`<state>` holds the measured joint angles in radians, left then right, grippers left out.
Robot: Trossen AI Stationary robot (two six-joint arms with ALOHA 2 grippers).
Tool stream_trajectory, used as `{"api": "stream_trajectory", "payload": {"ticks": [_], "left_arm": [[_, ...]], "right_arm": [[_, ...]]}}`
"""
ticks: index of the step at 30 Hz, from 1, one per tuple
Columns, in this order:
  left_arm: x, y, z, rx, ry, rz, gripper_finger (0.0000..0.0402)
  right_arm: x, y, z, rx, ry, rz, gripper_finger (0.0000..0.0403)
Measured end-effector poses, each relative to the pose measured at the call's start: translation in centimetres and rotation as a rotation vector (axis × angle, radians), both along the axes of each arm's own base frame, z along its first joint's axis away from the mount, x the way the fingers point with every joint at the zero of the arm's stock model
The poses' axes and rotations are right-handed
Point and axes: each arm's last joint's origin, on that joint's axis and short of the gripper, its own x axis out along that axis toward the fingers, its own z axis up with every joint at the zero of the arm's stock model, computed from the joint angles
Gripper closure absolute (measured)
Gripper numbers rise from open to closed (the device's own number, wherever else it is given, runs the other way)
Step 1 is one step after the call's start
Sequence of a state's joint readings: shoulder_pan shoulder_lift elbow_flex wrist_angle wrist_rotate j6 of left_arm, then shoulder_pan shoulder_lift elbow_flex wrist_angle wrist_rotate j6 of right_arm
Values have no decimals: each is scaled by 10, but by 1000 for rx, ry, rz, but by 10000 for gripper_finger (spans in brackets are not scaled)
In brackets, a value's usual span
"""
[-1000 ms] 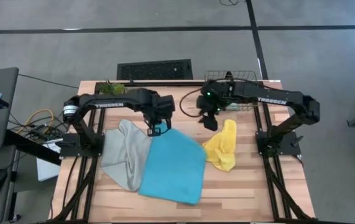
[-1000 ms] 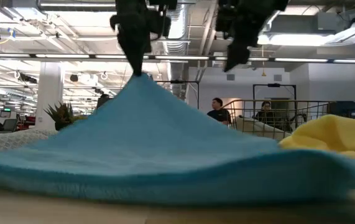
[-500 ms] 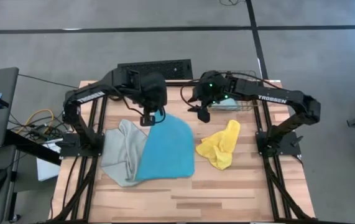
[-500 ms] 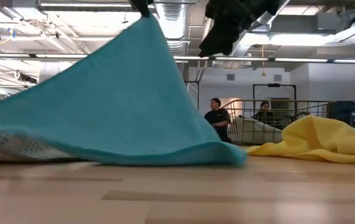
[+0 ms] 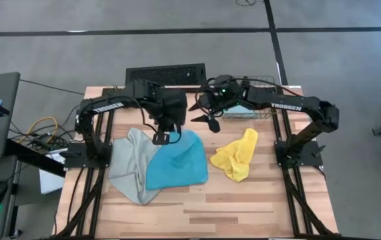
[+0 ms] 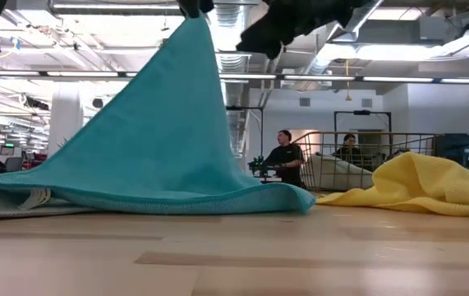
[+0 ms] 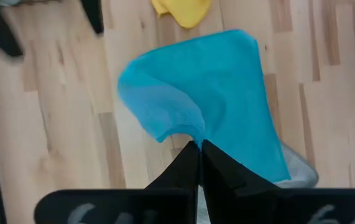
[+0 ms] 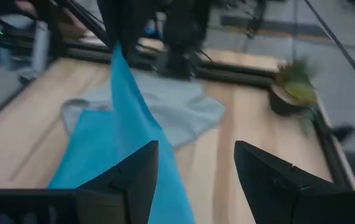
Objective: Fold microfiber towels
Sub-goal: Fold the blue microfiber cloth
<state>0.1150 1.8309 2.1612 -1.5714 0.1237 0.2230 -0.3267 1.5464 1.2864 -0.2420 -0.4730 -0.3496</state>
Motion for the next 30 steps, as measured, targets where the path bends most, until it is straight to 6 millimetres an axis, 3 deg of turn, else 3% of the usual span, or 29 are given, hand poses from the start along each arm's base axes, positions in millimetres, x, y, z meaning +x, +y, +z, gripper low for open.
{"api": "stream_trajectory", "payload": {"ticks": [10, 22, 30], "left_arm": [[9, -5, -9, -41, 27, -21, 401], [7, -6, 3, -58, -24, -9, 401], [7, -6, 3, -65, -21, 15, 401]], "right_arm": [[39, -1, -30, 23, 1, 243, 168], [83, 3, -47, 107, -33, 464, 168], [85, 7, -56, 205, 2, 587, 168]]}}
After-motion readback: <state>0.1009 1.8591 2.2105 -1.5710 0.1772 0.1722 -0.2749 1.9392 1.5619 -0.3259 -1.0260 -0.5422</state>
